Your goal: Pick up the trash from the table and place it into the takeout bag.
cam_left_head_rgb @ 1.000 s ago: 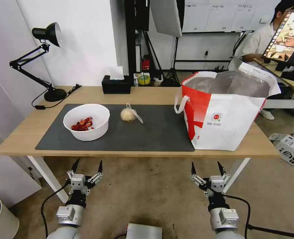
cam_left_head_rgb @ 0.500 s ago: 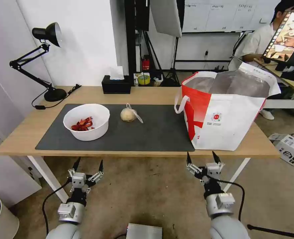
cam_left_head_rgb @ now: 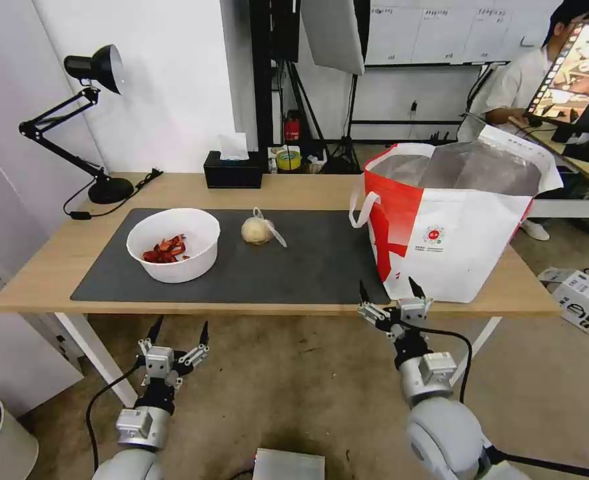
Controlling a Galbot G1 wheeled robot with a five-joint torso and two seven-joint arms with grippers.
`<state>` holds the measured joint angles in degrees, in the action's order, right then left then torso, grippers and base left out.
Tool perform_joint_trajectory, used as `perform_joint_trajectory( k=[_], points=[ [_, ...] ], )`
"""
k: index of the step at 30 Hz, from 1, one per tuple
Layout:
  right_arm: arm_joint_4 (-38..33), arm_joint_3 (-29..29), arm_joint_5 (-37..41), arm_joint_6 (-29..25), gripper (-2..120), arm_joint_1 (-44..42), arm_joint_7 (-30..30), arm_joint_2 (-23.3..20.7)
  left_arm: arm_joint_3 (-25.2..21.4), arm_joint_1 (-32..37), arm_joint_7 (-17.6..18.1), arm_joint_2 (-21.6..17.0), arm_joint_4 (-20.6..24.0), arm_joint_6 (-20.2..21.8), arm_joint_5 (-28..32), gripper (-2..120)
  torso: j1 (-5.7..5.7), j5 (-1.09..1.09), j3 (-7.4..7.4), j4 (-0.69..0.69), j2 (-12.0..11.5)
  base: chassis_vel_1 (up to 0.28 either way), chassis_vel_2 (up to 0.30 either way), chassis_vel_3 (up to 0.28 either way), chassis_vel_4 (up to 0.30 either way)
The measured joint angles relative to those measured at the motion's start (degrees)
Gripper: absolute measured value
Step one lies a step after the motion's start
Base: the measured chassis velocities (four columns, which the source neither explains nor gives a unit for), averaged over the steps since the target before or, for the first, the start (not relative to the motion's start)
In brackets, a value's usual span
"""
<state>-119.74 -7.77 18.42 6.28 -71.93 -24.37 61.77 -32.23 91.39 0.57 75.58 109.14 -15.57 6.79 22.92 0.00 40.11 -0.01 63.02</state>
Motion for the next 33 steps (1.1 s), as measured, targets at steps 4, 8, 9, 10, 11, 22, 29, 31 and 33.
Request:
perform_joint_trajectory(
  k=[4,8,9,10,11,22,29,31,33],
  points=[
    [0.4,2.9,5.3,3.3,100,6.4,-1.4,-2.2,-0.2,0.0,0.0,-0.4,-0.2,0.1,0.1,100,0.0,0.0,0.0,0.01,0.0,0.0,0.0,0.0,0.0],
    [2.7,9.6,15.6,7.9,100,18.6,-5.1,-5.6,-0.5,0.1,0.0,-0.6,-0.4,0.1,0.2,100,0.01,0.0,0.0,0.01,0.0,0.0,0.0,0.0,0.0],
    [3.9,12.0,18.8,8.9,100,22.4,-6.1,-6.1,-0.5,0.1,0.0,-0.6,-0.4,0.1,0.2,100,0.0,-0.01,0.0,0.01,0.0,0.0,0.0,0.0,0.0],
    [5.0,14.0,21.5,9.7,100,25.6,-7.0,-6.3,-0.6,0.1,0.0,-0.5,-0.4,0.1,0.3,100,0.01,-0.02,0.01,0.01,0.0,0.0,0.0,0.0,0.0],
    [5.0,14.0,21.5,9.7,100,25.6,-7.0,-6.3,-0.6,0.1,0.0,-0.5,-0.4,0.1,0.3,100,0.01,-0.02,0.01,0.01,0.0,0.0,0.0,0.0,0.0],
    [25.2,30.5,41.9,15.6,100,55.2,-15.7,3.6,-1.2,0.3,0.1,0.7,-0.3,0.0,0.4,100,0.01,-0.02,0.01,0.02,0.0,0.0,0.0,0.0,0.0],
    [36.7,35.5,47.3,19.4,100,64.0,-18.4,10.4,-1.4,0.0,0.1,0.8,-0.4,0.0,0.5,100,0.01,-0.02,0.0,0.01,0.0,0.0,0.0,0.0,0.0],
    [39.6,36.2,48.1,20.1,100,65.5,-18.4,12.1,-1.4,0.0,0.1,0.8,-0.5,0.0,0.5,100,0.01,-0.02,0.0,0.01,0.0,0.0,0.0,0.0,0.0],
    [45.5,37.0,50.0,22.2,100,68.2,-18.4,15.5,-1.4,0.0,0.1,1.0,-0.7,-0.2,0.5,100,0.01,-0.02,0.0,0.01,0.0,0.0,0.0,0.0,0.0]
  ],
)
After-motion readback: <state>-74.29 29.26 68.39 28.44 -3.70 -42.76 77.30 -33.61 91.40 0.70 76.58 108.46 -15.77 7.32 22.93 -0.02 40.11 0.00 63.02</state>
